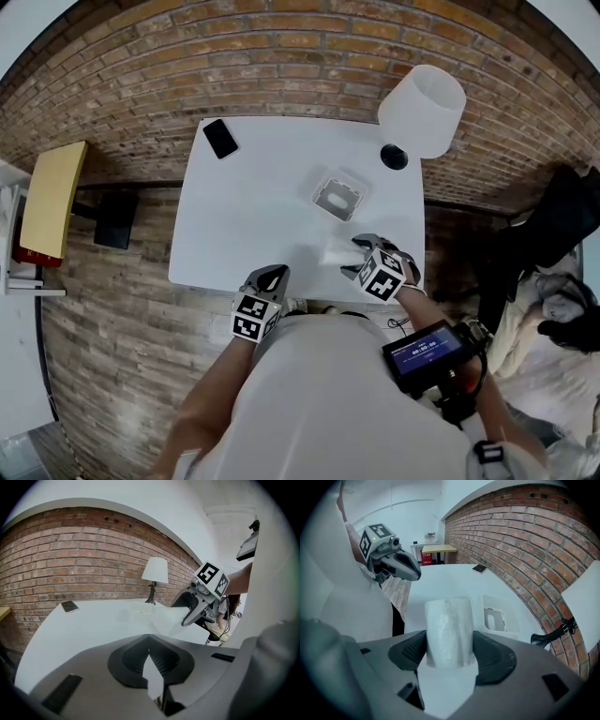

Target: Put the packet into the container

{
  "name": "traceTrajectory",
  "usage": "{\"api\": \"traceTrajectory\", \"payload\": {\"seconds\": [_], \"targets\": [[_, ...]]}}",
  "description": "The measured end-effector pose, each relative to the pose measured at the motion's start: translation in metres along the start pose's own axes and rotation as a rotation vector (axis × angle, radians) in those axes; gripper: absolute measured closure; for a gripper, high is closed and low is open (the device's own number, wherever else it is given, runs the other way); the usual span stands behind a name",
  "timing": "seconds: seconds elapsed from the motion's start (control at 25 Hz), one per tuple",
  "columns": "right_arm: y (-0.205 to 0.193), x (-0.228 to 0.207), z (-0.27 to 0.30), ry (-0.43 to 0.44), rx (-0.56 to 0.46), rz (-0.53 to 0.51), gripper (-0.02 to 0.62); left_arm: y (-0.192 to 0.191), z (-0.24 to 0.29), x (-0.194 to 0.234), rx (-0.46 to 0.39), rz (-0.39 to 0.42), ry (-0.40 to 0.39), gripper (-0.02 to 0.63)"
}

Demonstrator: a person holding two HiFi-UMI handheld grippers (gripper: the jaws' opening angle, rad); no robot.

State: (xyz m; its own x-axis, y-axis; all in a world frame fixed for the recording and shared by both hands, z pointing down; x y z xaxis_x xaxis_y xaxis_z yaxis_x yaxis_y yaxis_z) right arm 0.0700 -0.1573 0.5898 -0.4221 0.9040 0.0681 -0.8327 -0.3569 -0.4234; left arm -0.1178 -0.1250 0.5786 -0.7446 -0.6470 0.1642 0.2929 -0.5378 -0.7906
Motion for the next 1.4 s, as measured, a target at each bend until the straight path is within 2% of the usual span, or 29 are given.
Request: {"api": "traceTrajectory", "payload": {"seconds": [0.48, 0.92, 1.2, 1.4], "targets": [[0.032, -0.062, -0.019, -0.065, -0.067, 0.085, 0.282, 0.009, 0.007, 0.025, -0.037, -0.054, 0.023, 0.597], [0.052, -0.127, -0.008, -0.137, -0.042, 0.136, 0.282, 0.003, 0.001, 0.044, -0.03, -0.107, 0.061, 0.597], [0.046, -0.146, 0.024, -0.155, -0.02, 0.308, 0.282, -0.006, -0.006, 0.056, -0.024, -0.138, 0.083, 0.597], [0.041, -0.147, 0.042, -0.172, -0.002, 0.342, 0.282, -0.011, -0.012, 0.066, -0.015, -0.149, 0.096, 0.597]]}}
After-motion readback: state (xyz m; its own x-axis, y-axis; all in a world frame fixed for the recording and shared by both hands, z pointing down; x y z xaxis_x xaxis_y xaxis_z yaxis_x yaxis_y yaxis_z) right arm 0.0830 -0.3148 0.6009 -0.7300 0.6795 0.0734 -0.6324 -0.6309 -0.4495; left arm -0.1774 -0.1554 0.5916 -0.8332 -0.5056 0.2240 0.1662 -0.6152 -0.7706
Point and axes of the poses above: the fingertips, and each gripper's own axes: z forward along the fingers, x to its left, y out of its top, the point moved 5 cm from there along -z, backward along the fingers, and after that the axes turned 3 degrees about x, right-handed, at the moved point
